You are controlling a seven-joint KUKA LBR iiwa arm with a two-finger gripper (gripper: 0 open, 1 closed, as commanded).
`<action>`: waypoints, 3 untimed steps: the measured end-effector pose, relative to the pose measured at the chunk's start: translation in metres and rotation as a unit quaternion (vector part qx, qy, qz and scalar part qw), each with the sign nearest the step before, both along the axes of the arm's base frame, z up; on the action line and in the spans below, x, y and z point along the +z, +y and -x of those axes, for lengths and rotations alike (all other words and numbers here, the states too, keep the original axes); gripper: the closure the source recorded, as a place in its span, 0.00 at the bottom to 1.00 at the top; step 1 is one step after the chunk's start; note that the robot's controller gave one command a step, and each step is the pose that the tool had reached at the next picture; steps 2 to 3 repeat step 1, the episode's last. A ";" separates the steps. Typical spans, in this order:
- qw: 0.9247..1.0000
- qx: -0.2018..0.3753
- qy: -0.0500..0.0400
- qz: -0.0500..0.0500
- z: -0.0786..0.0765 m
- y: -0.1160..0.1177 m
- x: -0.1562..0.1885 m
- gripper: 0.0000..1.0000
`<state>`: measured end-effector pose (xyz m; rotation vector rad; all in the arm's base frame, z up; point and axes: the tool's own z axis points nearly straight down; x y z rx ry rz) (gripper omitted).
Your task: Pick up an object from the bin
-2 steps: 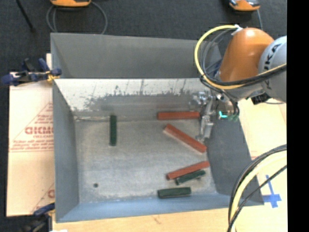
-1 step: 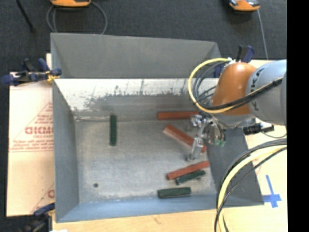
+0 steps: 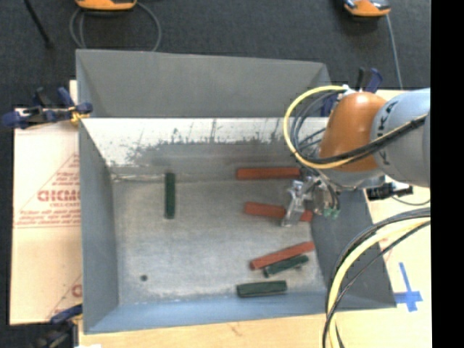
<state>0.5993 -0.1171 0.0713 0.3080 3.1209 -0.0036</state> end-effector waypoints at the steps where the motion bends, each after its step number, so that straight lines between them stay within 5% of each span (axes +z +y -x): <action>1: 1.000 -0.028 -0.004 -0.001 0.009 -0.015 0.144 1.00; 3: 1.000 -0.028 -0.004 -0.001 0.009 -0.015 0.144 1.00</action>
Offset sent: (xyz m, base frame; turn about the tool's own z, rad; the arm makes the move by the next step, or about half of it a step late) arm -0.0120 -0.0144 0.1376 0.0608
